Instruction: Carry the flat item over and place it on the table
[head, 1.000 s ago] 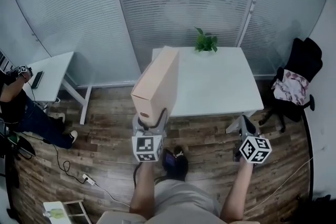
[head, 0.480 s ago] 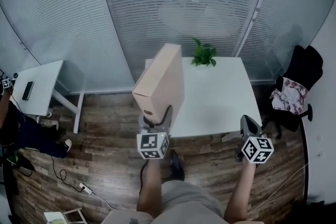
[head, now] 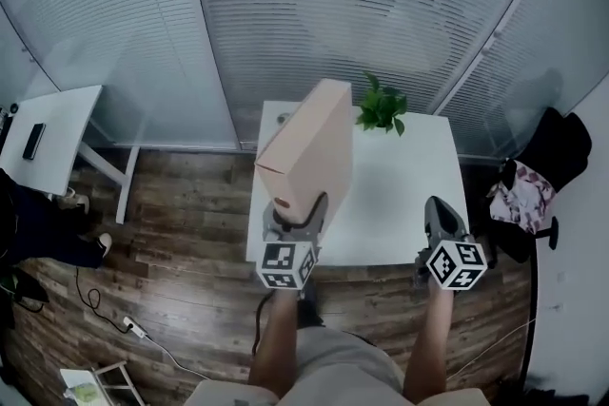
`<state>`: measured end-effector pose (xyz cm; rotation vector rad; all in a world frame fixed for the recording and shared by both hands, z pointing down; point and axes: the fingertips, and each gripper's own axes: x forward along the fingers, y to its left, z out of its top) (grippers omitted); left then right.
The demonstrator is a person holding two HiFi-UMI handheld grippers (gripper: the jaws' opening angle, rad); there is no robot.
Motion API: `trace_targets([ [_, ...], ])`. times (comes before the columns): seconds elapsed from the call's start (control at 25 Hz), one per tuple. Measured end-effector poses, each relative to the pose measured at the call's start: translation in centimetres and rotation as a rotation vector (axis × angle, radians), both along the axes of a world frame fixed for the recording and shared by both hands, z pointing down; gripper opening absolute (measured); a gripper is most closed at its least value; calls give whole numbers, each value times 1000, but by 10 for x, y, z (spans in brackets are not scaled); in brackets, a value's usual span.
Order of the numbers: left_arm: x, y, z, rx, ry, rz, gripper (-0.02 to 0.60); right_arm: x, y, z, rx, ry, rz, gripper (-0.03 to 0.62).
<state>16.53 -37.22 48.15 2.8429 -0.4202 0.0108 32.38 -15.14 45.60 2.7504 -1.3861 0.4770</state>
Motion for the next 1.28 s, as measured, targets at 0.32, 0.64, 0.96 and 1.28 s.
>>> trace_targets([
  [0.32, -10, -29, 10, -44, 7, -99, 299, 13, -54, 11, 5, -2, -77, 2],
  [0.64, -19, -34, 21, -51, -26, -223, 298, 24, -118, 20, 3, 10, -272, 2],
  [0.96, -9, -9, 37, -256, 49, -305, 296, 21, -165, 7, 38, -2, -510, 2],
  [1.28, 13, 31, 68, -443, 97, -378, 295, 29, -172, 22, 46, -69, -669, 2],
])
